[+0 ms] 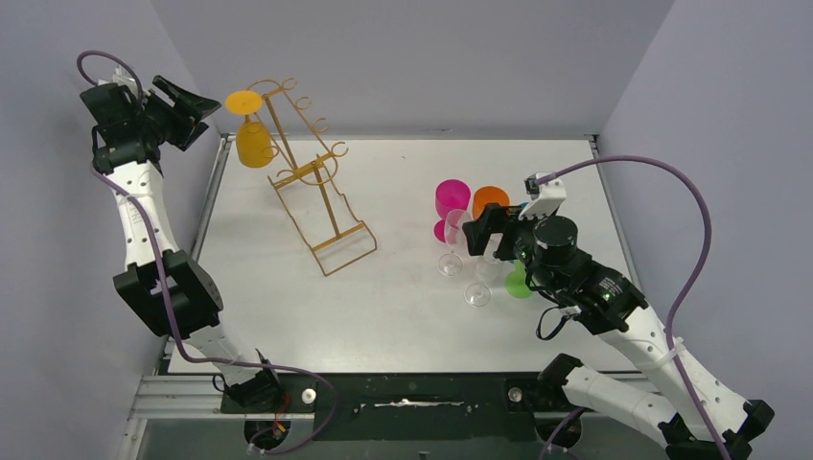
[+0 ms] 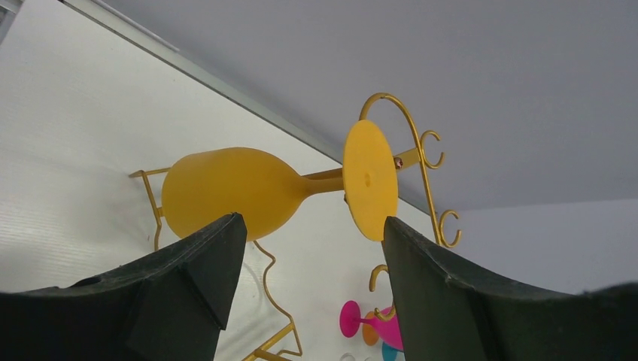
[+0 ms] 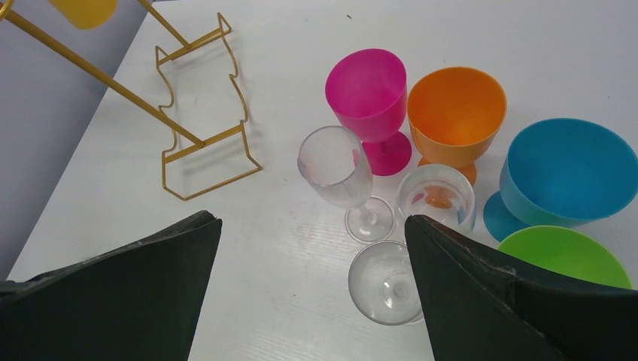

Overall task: Take the wine glass off the wine glass rack
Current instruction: Pick up the wine glass from the wine rack.

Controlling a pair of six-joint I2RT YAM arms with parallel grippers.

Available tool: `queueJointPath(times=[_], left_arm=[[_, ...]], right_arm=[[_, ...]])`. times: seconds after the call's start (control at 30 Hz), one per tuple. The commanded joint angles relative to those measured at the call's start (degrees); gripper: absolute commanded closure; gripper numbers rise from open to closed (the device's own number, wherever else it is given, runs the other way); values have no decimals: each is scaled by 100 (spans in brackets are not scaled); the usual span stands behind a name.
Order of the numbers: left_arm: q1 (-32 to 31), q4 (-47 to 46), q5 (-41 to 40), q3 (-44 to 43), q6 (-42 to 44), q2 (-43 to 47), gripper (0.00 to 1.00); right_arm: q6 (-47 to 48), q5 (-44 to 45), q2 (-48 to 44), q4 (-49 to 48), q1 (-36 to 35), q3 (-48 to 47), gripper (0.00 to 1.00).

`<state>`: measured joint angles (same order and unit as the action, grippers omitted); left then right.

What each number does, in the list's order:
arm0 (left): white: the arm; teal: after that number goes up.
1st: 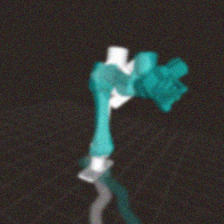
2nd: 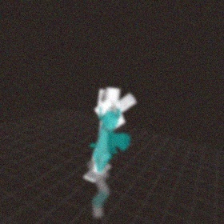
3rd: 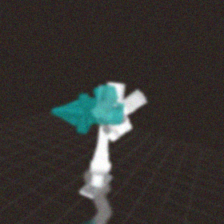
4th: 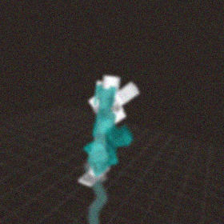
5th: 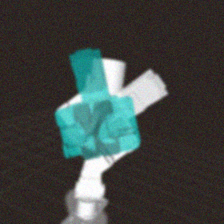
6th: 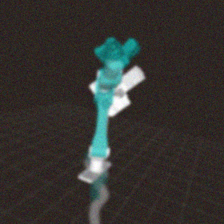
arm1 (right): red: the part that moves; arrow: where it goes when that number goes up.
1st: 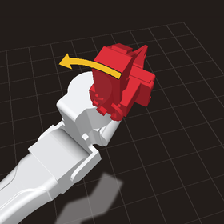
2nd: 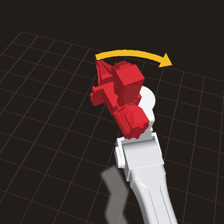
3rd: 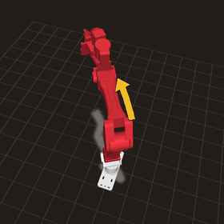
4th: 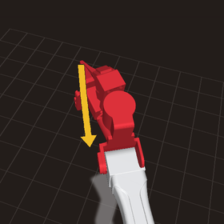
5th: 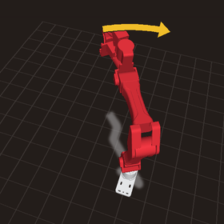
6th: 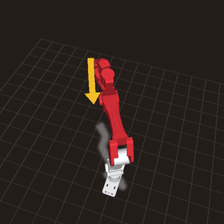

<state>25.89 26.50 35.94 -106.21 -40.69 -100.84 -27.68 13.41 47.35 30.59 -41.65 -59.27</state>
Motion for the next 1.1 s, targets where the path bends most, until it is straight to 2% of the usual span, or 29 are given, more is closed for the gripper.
queueJointPath(times=[0.0, 0.4, 0.57, 1.07], left_arm=[[-97, -452, 370, -321, -61, 38, 34], [-454, -171, 21, -644, 17, -272, 40], [-449, -356, -267, -509, -319, -293, 50], [-494, -585, -155, -287, -459, -331, 75]], right_arm=[[-117, -49, -63, -155, 1, -270, 2], [-293, -188, -162, -148, 8, -206, 2], [-362, -171, -122, -58, 5, -230, 2], [-455, -93, -104, 59, 7, -199, 2]])
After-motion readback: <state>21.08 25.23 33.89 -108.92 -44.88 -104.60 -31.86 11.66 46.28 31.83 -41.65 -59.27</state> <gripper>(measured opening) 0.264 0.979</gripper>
